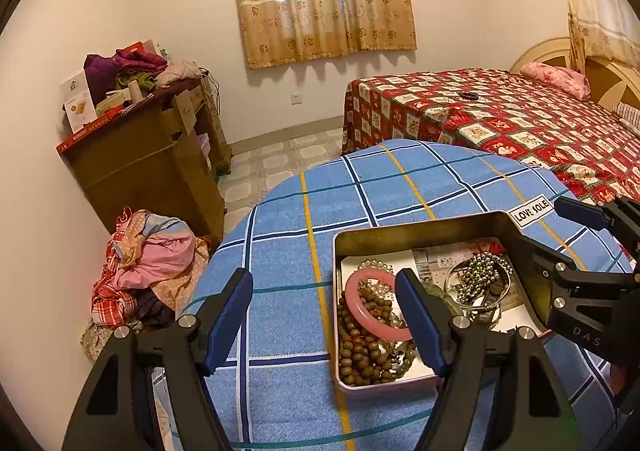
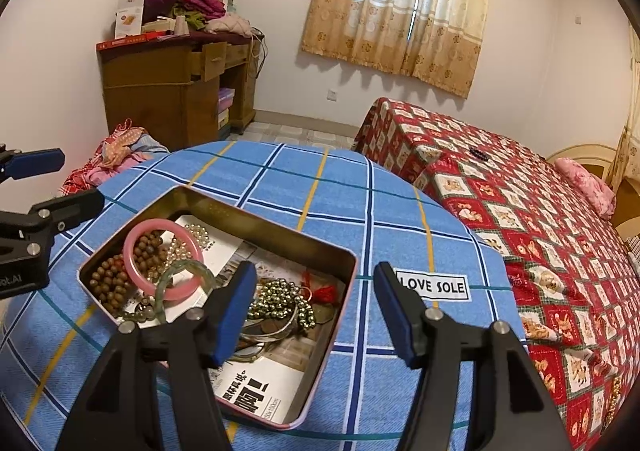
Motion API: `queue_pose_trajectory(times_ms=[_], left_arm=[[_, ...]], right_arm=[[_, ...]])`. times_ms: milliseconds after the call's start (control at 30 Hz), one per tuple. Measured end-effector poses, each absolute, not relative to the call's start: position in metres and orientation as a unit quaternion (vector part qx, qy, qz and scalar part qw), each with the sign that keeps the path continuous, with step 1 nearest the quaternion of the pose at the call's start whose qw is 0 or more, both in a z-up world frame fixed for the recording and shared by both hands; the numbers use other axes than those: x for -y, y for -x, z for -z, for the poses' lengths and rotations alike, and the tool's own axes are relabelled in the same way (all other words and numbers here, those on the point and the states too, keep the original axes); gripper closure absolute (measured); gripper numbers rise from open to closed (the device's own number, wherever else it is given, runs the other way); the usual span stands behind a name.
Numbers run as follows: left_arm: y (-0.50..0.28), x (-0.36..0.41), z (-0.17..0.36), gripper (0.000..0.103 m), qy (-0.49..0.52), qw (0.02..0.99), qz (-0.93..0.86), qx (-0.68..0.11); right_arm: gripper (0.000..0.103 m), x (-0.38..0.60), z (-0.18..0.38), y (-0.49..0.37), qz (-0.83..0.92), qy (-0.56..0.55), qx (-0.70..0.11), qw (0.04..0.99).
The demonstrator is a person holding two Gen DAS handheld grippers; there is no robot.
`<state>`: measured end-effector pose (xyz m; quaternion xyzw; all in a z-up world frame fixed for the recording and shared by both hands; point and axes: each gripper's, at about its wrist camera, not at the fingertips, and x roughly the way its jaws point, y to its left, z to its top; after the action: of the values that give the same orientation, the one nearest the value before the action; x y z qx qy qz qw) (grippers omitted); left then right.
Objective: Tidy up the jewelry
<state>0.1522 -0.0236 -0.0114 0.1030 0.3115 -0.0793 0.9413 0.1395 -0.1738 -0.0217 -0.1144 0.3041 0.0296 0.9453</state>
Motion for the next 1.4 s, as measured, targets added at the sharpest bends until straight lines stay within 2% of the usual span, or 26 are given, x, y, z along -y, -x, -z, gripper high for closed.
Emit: queue_pose_trajectory(times_ms=[600,1400], left_arm=[[-0.1522,0.0264,0.0158,0.029,-0.116,0.939,0.073,-0.315],[-0.1541,0.0223,0.016,0.029,-0.124,0.939,0.055,-0.316]], right_arm=[[0.036,0.1796,0.0184,-0.1378,-0.025,0.117,-0.302,0.946],[0.036,0.1816,0.0185,-0.1382,-0.025,0.119,-0.301,0.946]])
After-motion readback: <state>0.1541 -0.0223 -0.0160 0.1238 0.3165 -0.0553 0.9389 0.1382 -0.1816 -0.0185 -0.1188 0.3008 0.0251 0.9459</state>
